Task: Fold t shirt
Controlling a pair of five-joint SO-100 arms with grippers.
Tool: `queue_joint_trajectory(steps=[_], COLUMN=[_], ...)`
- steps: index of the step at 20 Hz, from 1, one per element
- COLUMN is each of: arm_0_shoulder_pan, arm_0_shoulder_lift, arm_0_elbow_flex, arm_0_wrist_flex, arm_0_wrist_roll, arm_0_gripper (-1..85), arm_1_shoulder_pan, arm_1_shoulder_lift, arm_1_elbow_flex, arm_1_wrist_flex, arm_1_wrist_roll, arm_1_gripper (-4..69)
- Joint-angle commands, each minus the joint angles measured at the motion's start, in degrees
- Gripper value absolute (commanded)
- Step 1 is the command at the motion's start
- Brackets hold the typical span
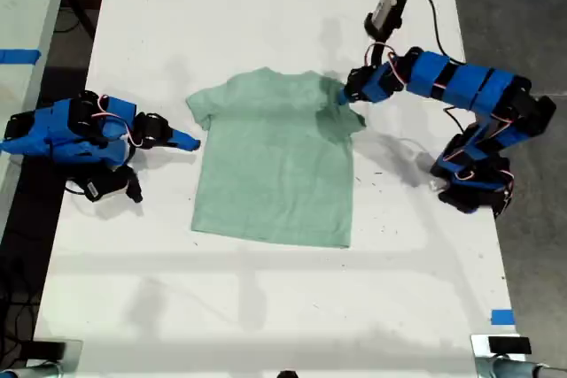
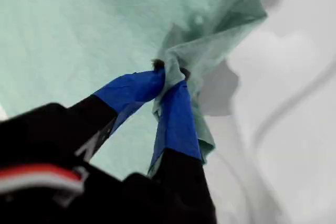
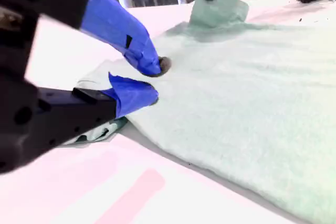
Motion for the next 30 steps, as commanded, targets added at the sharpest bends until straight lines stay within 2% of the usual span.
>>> queue_joint_trajectory(steps=[1,2,3,4,5,7,8,9,11,14,16,18,20,22,30], arm_0_shoulder_pan=[1.1,1.1,1.1,1.0,1.0,1.1,1.1,1.0,1.1,1.0,1.1,1.1,1.1,1.0,1.1], arm_0_shoulder_lift=[0.3,0.3,0.3,0.3,0.3,0.3,0.3,0.3,0.3,0.3,0.3,0.3,0.3,0.3,0.3], arm_0_elbow_flex=[0.0,0.0,0.0,0.0,0.0,0.0,0.0,0.0,0.0,0.0,0.0,0.0,0.0,-0.1,-0.1], arm_0_wrist_flex=[0.1,0.1,0.1,0.1,0.1,0.1,0.1,0.1,0.1,0.1,0.1,0.1,0.1,0.1,0.1], arm_0_wrist_roll=[-1.1,-1.1,-1.1,-1.1,-1.1,-1.1,-1.1,-1.1,-1.1,-1.1,-1.1,-1.1,-1.1,-1.1,-1.1], arm_0_gripper=[4.4,4.4,4.4,4.4,4.4,4.4,4.4,4.4,4.4,4.4,4.4,4.4,4.4,4.4,4.5], arm_1_shoulder_pan=[-11.4,-14.1,-15.2,-14.5,-12.0,-5.6,-2.6,-0.4,0.4,-3.8,-5.3,-5.3,-8.6,-8.4,-8.9], arm_1_shoulder_lift=[2.1,-0.1,-1.4,-1.1,1.9,14.2,22.9,32.5,52.4,83.0,86.5,87.0,87.0,87.0,87.0], arm_1_elbow_flex=[-3.3,-3.3,-3.3,-3.1,-1.7,6.2,12.3,18.8,30.7,48.3,55.7,67.1,64.2,64.9,64.8], arm_1_wrist_flex=[-12.4,-16.2,-17.8,-16.2,-12.4,-5.5,-2.7,0.1,6.2,16.5,20.7,15.6,20.2,21.4,21.9], arm_1_wrist_roll=[0.2,0.0,-0.1,0.0,0.4,1.6,2.1,3.2,4.7,10.9,12.8,14.7,17.1,19.6,20.5], arm_1_gripper=[1.8,5.9,16.0,25.4,28.5,27.6,9.1,0.2,0.5,0.6,0.6,1.2,1.2,1.2,1.2])
